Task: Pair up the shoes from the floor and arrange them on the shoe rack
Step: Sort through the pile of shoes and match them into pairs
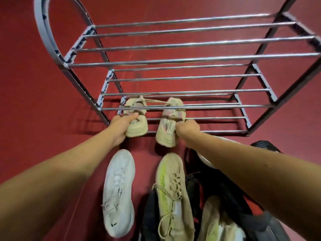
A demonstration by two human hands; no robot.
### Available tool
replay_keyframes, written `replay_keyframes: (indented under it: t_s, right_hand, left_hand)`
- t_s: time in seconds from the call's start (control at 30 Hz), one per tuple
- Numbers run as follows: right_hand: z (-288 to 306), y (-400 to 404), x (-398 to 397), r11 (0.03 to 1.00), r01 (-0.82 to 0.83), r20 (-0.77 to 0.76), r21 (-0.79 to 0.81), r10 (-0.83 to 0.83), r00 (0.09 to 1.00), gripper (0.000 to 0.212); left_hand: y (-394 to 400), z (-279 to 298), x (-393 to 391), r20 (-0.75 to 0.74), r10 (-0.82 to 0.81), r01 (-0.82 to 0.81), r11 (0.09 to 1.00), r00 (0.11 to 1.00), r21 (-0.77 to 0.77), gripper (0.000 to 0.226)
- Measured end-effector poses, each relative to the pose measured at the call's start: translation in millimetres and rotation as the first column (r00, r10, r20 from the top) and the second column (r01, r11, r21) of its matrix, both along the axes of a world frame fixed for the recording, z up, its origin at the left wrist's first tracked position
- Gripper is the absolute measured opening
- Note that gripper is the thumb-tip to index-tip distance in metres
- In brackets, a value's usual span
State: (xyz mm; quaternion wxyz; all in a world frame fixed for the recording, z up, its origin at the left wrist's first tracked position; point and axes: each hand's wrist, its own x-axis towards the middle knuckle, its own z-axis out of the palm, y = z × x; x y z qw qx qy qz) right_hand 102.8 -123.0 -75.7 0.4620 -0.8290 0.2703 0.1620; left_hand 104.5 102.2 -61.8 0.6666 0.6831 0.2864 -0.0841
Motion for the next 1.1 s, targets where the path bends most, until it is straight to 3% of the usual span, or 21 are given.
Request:
replay_keyframes:
  t_s: [0.07,0.13,0.17,0.2,0.23,0.3,0.33,0.43,0.53,0.63,0.67,0.73,0.9,1.1]
  right_hand:
    - [-2,-2,14,0.999,-0.018,0.059,-0.03,0.02,0.998,0.031]
    - [-10,-5,19,0.994,-0.096,0.079,-0.049,0.099,0.992,0.034]
    - [-17,-5,18,0.988,-0.138,0.083,-0.069,0.143,0.986,0.041]
    - [-24,-5,13,0.982,-0.174,0.087,-0.079,0.181,0.98,0.054]
    - [-29,-5,7,0.974,-0.216,0.09,-0.071,0.222,0.971,0.071]
    - [-34,-6,-7,0.929,-0.347,0.084,-0.128,0.358,0.93,0.096]
    - [-34,-7,-11,0.875,-0.435,0.067,-0.212,0.457,0.887,0.102]
    - [-32,-10,-15,0.725,-0.547,0.023,-0.418,0.61,0.792,0.091]
    - [-25,-8,-9,0.75,-0.514,0.072,-0.415,0.591,0.804,0.065]
    - [-19,-2,-6,0.766,-0.476,0.179,-0.432,0.59,0.787,0.034]
    - [-17,0,-5,0.762,-0.477,0.202,-0.437,0.6,0.774,0.031]
    - [-14,6,-4,0.76,-0.487,0.243,-0.43,0.617,0.749,0.03]
    - [-17,40,-3,0.782,-0.494,0.281,-0.38,0.606,0.744,0.033]
    - [-30,53,-8,0.875,-0.334,0.346,-0.349,0.452,0.822,0.022]
  left_hand:
    - [11,-25,30,-0.017,0.044,-0.043,0.998,0.999,0.047,0.06]
    - [6,-28,32,-0.154,-0.001,0.045,0.958,0.988,0.283,0.081]
    - [2,-29,29,-0.23,-0.047,0.156,0.859,0.972,0.488,0.079]
    - [-2,-33,23,-0.288,-0.101,0.274,0.702,0.952,0.657,0.074]
    - [-9,-34,16,-0.325,-0.167,0.361,0.555,0.931,0.75,0.07]
    - [-16,-39,4,-0.371,-0.301,0.469,0.401,0.879,0.787,0.067]
    - [-15,-44,2,-0.366,-0.345,0.485,0.376,0.864,0.79,0.066]
    - [-16,-51,-4,-0.302,-0.348,0.43,0.391,0.888,0.814,0.077]
    - [-24,-44,-10,-0.251,-0.367,0.407,0.449,0.896,0.796,0.091]
    - [-23,-39,-11,-0.144,-0.425,0.357,0.481,0.894,0.8,0.043]
    - [-21,-37,-12,-0.107,-0.447,0.332,0.462,0.888,0.823,0.028]
    - [-9,-34,-12,-0.082,-0.445,0.287,0.416,0.892,0.863,0.021]
    - [24,-35,-24,-0.072,-0.363,0.233,0.42,0.929,0.877,0.033]
    - [18,-46,-18,-0.158,-0.444,0.331,0.344,0.882,0.879,0.045]
